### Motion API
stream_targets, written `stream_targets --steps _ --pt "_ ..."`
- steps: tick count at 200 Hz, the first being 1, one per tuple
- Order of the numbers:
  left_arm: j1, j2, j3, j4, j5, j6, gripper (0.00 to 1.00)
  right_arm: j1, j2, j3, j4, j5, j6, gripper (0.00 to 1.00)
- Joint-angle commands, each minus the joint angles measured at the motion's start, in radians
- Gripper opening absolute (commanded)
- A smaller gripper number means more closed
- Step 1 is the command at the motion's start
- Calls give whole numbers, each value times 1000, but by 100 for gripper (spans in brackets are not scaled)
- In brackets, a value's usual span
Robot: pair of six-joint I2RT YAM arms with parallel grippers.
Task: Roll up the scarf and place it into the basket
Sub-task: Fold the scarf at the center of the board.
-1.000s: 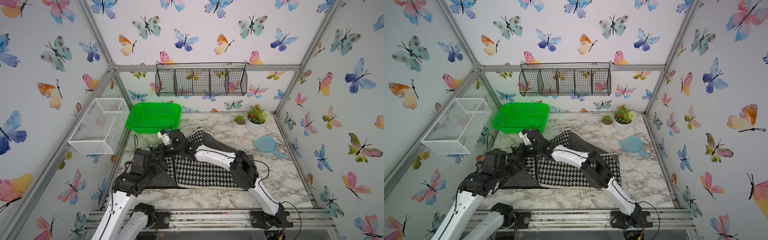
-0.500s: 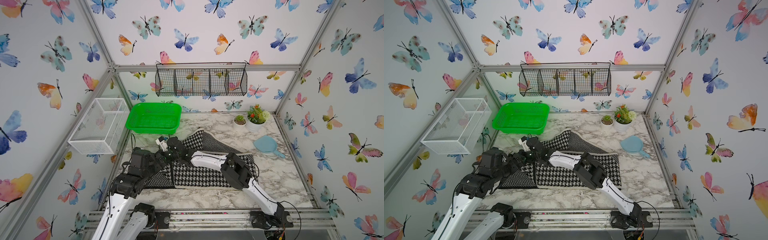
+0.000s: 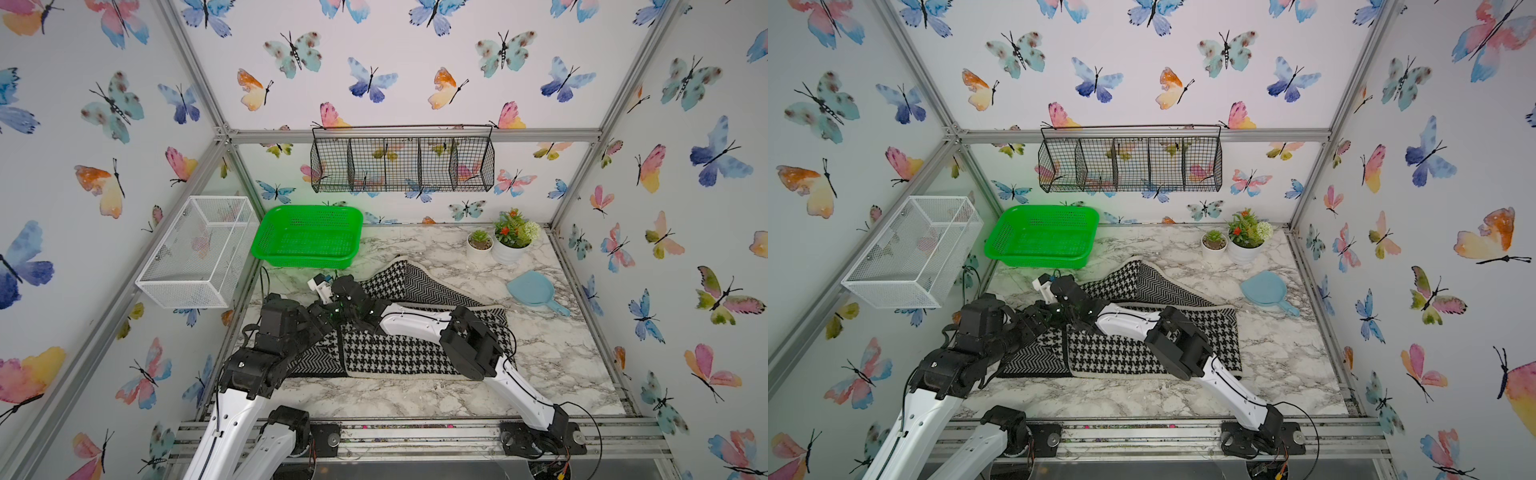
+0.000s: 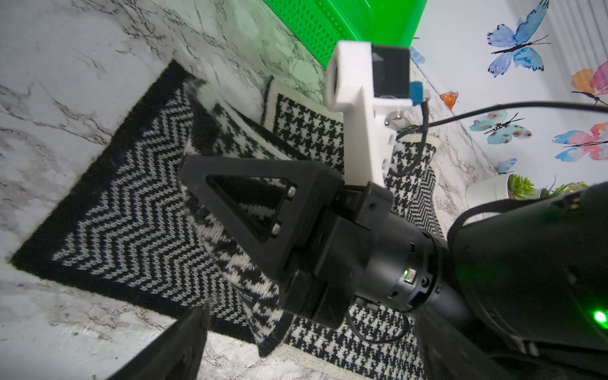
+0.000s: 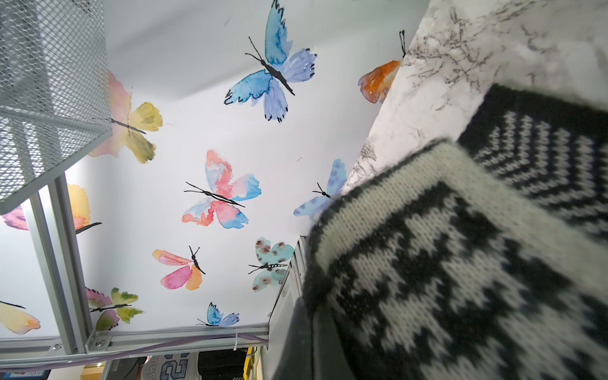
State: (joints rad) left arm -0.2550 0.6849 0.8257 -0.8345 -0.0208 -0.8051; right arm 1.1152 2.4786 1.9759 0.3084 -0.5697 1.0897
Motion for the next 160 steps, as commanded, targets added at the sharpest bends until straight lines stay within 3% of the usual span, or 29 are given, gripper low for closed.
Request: stream_targets --steps 1,21,39,59,76,102,137,160 --pt "5 2 -1 13 1 4 98 7 7 32 38 -15 8 1" --pt "5 -2 -19 25 9 1 98 8 29 14 95 -19 40 2" --pt "5 -3 -26 30 10 1 98 8 68 31 134 -35 58 10" --pt "6 1 -4 18 2 6 98 6 103 29 208 -84 97 28" --pt "8 -2 25 7 -4 9 98 4 107 13 222 -101 95 49" --pt "10 -1 48 9 3 10 98 -7 83 -21 247 -111 82 62" --pt "11 12 58 30 14 24 98 -56 -43 -153 222 -81 8 73" --pt "11 17 62 57 6 50 98 -107 -224 -306 80 1 -153 80"
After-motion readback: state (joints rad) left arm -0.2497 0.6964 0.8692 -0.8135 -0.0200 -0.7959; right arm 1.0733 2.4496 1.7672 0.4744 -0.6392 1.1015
